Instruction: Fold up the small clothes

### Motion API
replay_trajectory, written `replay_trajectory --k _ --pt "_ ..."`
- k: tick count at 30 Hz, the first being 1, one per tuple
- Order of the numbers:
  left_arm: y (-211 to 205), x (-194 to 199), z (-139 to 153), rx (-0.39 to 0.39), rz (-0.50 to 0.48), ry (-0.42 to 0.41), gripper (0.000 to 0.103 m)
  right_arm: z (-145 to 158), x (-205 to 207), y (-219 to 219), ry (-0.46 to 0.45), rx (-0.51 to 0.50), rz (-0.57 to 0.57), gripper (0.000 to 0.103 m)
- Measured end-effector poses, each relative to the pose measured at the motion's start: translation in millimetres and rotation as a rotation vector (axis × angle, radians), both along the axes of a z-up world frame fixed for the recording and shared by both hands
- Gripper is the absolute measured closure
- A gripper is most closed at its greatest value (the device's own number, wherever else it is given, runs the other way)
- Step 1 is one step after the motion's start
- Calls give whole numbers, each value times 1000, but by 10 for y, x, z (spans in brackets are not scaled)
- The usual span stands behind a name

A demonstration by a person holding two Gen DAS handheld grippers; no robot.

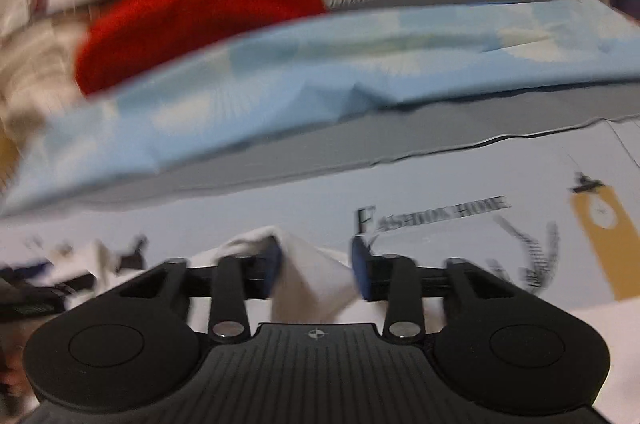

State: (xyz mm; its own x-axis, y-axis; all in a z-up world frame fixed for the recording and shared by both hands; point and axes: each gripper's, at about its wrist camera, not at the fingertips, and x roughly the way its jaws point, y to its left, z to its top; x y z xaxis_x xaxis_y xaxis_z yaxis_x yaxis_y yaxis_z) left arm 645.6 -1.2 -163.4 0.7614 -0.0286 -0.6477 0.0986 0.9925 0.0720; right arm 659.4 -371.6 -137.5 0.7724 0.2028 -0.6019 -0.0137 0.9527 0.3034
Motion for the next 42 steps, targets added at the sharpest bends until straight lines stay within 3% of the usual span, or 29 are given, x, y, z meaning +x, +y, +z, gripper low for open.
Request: replay_trajectory --k 5,7,11,14,16,18,22,23,24,28,31,34,35,36,37,38,42 --pt "-154 -231 357 -143 -143 -57 4 121 -604 -288 -41 -44 45 58" --pt "-336 -305 530 -188 -192 -53 3 107 -840 -341 -62 -49 11 56" --pt "-874 -282 759 -240 -330 39 1 -96 -1204 -247 -1 -20 149 58" --pt "-1366 -134 731 -217 -398 132 1 -300 -1436 -1 15 -192 233 60" --pt "-1675 -2 618 -191 -419 198 3 -399 -1513 52 16 -249 237 60" --pt "-1935 106 477 -168 -437 263 23 -486 -1527 -5 15 -213 219 60" --pt "-2294 251 203 -85 -452 310 36 -501 -1595 -93 -6 -178 232 60" --pt "-2352 263 133 -63 -461 313 58 -505 -1604 -117 -11 -166 234 60" --pt "-2376 287 77 -58 -478 313 102 -523 -1622 -132 -18 -156 237 59" --pt "-2397 476 113 -59 -399 237 101 -578 -1686 -122 -52 -169 253 59" --pt "-2310 649 115 -100 -328 237 101 -585 -1715 -104 -62 -187 259 59" --pt "-2247 719 23 -105 -285 272 83 -583 -1733 -122 -64 -179 263 59" --pt "-2233 705 22 -96 -275 254 64 -567 -1729 -147 -61 -160 260 59" --pt "-2218 687 40 -84 -256 231 32 -525 -1715 -219 -51 -112 251 60" --pt "-2189 669 89 -80 -238 212 19 -477 -1697 -297 -46 -66 240 60" --pt "-2146 629 140 -97 -233 174 12 -390 -1679 -431 -56 -8 211 60" --pt "-1986 493 324 -193 -261 148 12 -77 -1639 -1279 -101 90 -75 53"
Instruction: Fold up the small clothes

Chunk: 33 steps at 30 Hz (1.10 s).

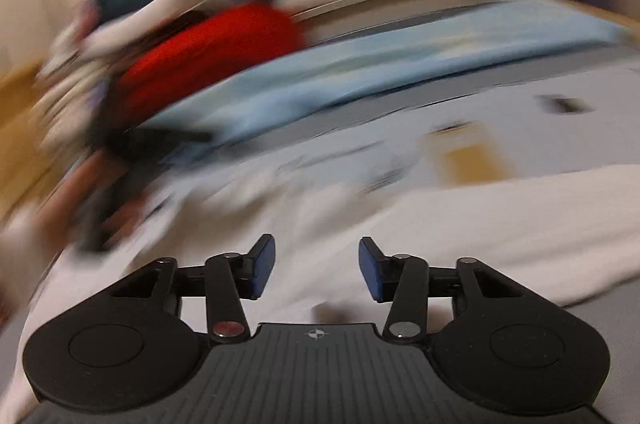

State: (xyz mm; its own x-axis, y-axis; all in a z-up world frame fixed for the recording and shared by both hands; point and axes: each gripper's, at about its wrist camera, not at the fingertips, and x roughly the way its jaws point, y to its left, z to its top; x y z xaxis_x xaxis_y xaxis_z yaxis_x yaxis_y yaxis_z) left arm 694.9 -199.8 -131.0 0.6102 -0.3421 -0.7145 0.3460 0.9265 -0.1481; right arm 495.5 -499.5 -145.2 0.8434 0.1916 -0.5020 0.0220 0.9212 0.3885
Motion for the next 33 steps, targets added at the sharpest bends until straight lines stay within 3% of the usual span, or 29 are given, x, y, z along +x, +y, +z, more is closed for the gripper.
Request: replay_trajectory --k 3,5,7,9,10,11,12,14,15,17,21,22,23,25,27,29,33 --pt "29 -168 26 -26 -34 -15 12 -35 -5 -748 113 24 -333 50" --pt "-23 -250 -52 -10 -64 -4 12 -137 -33 -1088 128 24 -483 50" --pt "-90 -319 -183 -3 -97 16 12 -260 -43 -1354 98 76 -538 53" --pt "-151 -377 -337 15 -102 40 12 -394 55 -1481 124 82 -504 58" --pt "-188 -381 -418 31 -91 49 12 -459 98 -1501 150 49 -507 82" --pt "-199 -379 -471 43 -77 42 12 -481 93 -1479 151 -24 -542 93" --pt "-199 -398 -483 52 -68 13 10 -482 104 -1435 210 -151 -621 103" --pt "-203 -422 -484 72 -55 5 6 -438 44 -1407 296 -346 -806 103" --pt "-197 -421 -488 73 -48 6 4 -446 -52 -1482 320 -356 -858 103" --pt "-171 -428 -497 85 -34 3 4 -473 -215 -1584 302 -334 -828 103" --pt "-105 -444 -483 77 -5 6 3 -435 -295 -1595 333 -348 -896 103" --pt "-91 -447 -466 76 -1 5 3 -398 -296 -1551 336 -345 -905 99" --pt "-69 -471 -439 75 -1 2 3 -352 -282 -1484 328 -350 -905 92" --pt "19 -525 -324 49 -2 -10 3 -201 -300 -1285 251 -391 -873 49" --pt "187 -613 -174 0 -1 -21 3 -32 -308 -1014 143 -443 -784 40" --pt "404 -733 -34 -26 5 -29 0 128 -302 -702 54 -449 -658 39" --pt "1103 -1035 181 16 45 -66 0 418 -313 -48 -56 -371 -324 34"
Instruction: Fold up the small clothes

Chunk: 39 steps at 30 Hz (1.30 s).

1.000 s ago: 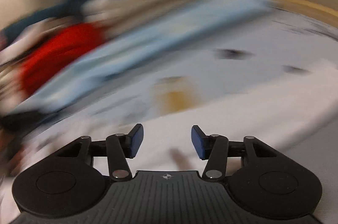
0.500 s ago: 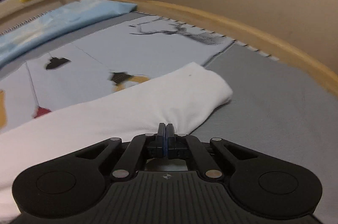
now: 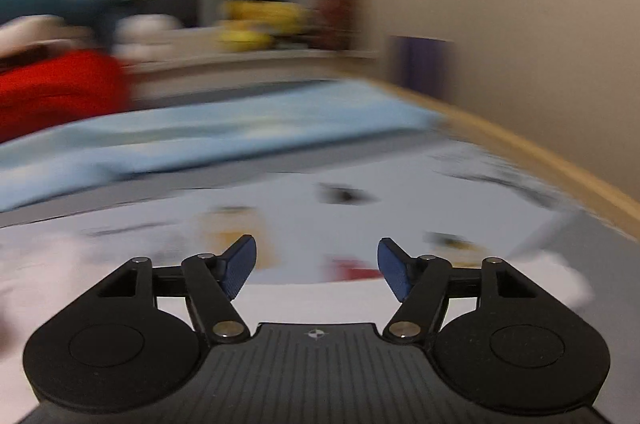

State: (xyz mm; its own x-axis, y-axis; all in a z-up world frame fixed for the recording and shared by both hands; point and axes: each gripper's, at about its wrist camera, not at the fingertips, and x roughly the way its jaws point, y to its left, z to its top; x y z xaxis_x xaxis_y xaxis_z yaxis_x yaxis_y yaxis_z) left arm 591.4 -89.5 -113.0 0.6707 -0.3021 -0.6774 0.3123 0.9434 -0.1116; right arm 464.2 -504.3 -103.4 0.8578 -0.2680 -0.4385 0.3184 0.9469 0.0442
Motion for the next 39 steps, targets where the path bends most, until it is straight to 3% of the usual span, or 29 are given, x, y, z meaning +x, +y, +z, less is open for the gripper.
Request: replay_trajectory --k 4,8,11,13,14,17,20,21,23,25,27,29,31,34,36,39 --pt "1049 -194 154 114 155 -40 0 218 45 747 42 53 302 30" --pt "2308 -353 221 170 406 -62 0 315 204 1526 136 99 543 30" --pt "2959 -447 153 187 533 -61 0 346 494 2143 155 62 620 37" --pt "3292 -488 43 175 597 -46 0 367 779 2474 159 46 668 56" --pt "3424 -489 -30 182 636 -30 0 348 967 2708 176 50 698 58" --pt "3826 -470 -226 213 753 65 0 206 1424 3301 225 74 743 58" --pt "4290 -597 -347 162 845 129 0 -59 1790 3882 277 89 814 60" --pt "4398 -664 -356 149 854 110 0 -151 1860 4078 282 81 820 63" --pt "4450 -728 -359 223 818 94 0 -348 1986 4411 294 19 822 63" --pt "4519 -858 -351 214 825 94 0 -559 2133 4709 319 -95 767 62" --pt "4610 -981 -337 202 837 96 0 -615 2148 4882 241 -181 714 60" --pt "4672 -1090 -326 203 826 92 0 -619 2127 4917 233 -213 692 57" --pt "4778 -1154 -303 178 833 84 0 -526 2072 4852 243 -169 685 55" --pt "4974 -1235 -226 38 862 62 0 -298 1826 4547 237 -15 675 48" --pt "5139 -1336 -124 -89 966 27 0 -121 1491 4270 235 87 691 45" --pt "5395 -1526 -92 -307 1138 6 0 83 879 3833 218 129 689 40"
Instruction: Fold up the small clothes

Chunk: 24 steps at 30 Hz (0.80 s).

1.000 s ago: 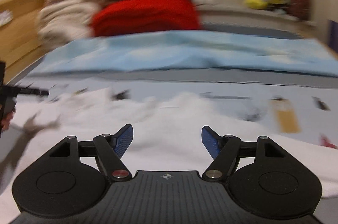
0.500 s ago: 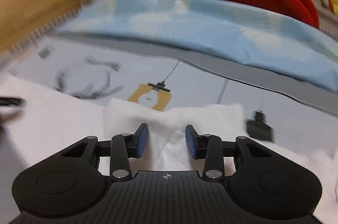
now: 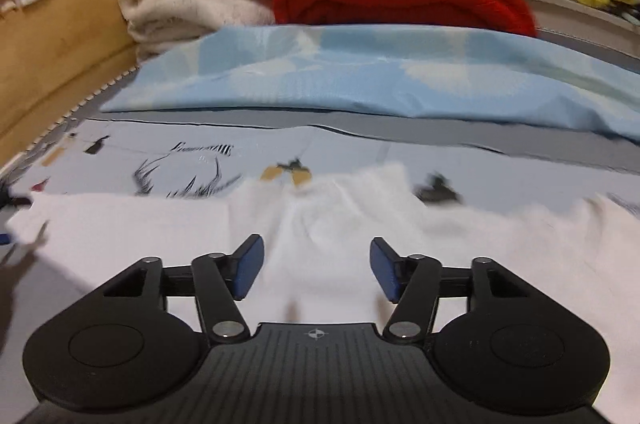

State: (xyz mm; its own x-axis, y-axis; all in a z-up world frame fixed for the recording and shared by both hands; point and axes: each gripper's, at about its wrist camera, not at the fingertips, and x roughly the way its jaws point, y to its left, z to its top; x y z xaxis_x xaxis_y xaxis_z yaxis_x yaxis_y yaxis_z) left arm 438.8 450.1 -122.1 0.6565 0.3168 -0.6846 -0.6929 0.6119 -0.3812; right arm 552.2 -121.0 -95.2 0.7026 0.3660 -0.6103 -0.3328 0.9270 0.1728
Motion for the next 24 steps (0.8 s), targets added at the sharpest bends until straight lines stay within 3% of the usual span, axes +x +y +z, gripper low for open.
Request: replay_trajectory --k 2,4,7,10,11,12,13,14,16,19,22,24 --pt "125 -66 -50 -93 68 10 1 96 -384 -271 -6 -9 -32 38" --pt "159 -156 -84 -133 115 -5 1 149 -723 -529 12 -21 -84 36" --pt "123 -92 -75 -116 133 -7 0 145 -1141 -882 31 -6 -186 33" --pt "43 66 -86 -36 121 18 1 43 -1314 -1152 29 60 -308 32" --pt "19 117 -71 -3 119 31 10 -12 -1320 -1222 39 75 -357 32" --pt "5 136 -63 38 152 53 61 -67 -1291 -1297 63 82 -396 32" --pt "38 151 -76 56 187 92 89 -106 -1249 -1331 73 81 -403 32" --pt "111 153 -72 25 196 103 96 -142 -1206 -1378 83 66 -417 32" --pt "307 2 -14 -50 242 19 96 -181 -1165 -1417 80 42 -447 32" --pt "462 -160 51 -28 300 -6 96 -273 -1140 -1470 108 21 -443 32" --pt "537 -202 -28 -76 260 -36 96 -364 -1114 -1505 144 7 -437 32" --pt "548 -213 -70 -120 236 -76 90 -381 -1132 -1534 156 9 -432 32"
